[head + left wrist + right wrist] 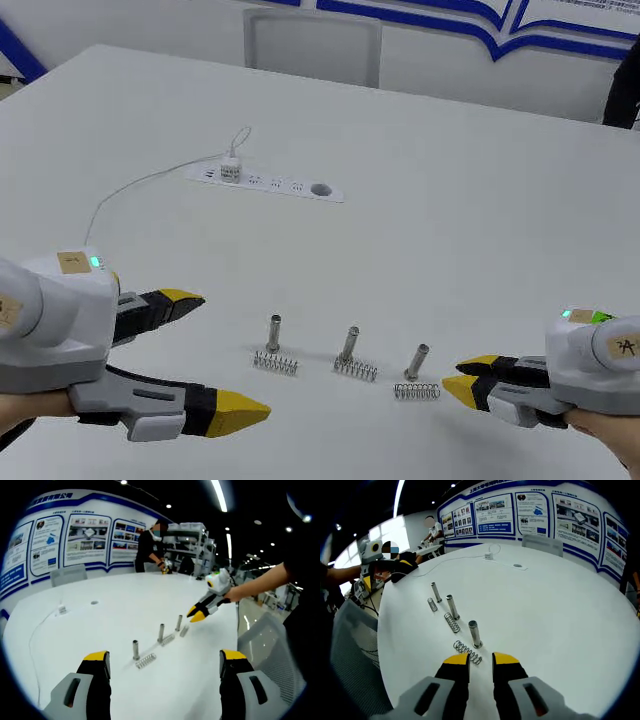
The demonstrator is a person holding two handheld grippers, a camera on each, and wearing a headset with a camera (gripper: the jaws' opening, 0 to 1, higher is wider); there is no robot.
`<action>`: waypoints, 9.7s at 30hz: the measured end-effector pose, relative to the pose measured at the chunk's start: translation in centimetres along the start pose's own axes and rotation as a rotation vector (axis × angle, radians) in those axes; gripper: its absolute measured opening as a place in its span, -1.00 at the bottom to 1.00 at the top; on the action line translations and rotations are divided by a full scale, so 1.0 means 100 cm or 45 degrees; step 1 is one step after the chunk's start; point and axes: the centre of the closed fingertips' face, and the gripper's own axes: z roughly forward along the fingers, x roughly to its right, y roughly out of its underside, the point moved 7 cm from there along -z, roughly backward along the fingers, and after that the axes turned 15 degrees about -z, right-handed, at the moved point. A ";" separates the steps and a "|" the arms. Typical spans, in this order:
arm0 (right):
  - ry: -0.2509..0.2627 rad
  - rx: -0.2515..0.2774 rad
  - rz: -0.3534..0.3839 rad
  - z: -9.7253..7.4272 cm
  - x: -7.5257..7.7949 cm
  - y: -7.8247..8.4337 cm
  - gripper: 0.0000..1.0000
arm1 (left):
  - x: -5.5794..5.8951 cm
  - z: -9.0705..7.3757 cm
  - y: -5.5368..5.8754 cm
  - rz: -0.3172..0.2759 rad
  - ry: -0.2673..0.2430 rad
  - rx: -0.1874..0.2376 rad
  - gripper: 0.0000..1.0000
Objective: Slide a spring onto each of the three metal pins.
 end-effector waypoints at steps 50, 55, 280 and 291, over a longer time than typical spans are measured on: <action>-0.282 -0.185 -0.472 0.008 -0.023 -0.008 -0.81 | 0.002 0.002 -0.010 0.003 0.020 0.049 0.78; -0.299 -0.162 -0.563 -0.007 -0.026 -0.024 -0.81 | 0.007 0.006 -0.011 0.020 0.035 0.042 0.77; 0.084 0.119 -0.031 -0.007 0.007 -0.074 -0.80 | -0.001 0.010 -0.029 0.042 0.106 0.125 0.11; 0.086 0.100 -0.011 -0.005 0.006 -0.066 -0.79 | 0.002 0.011 -0.031 -0.019 0.133 0.165 0.11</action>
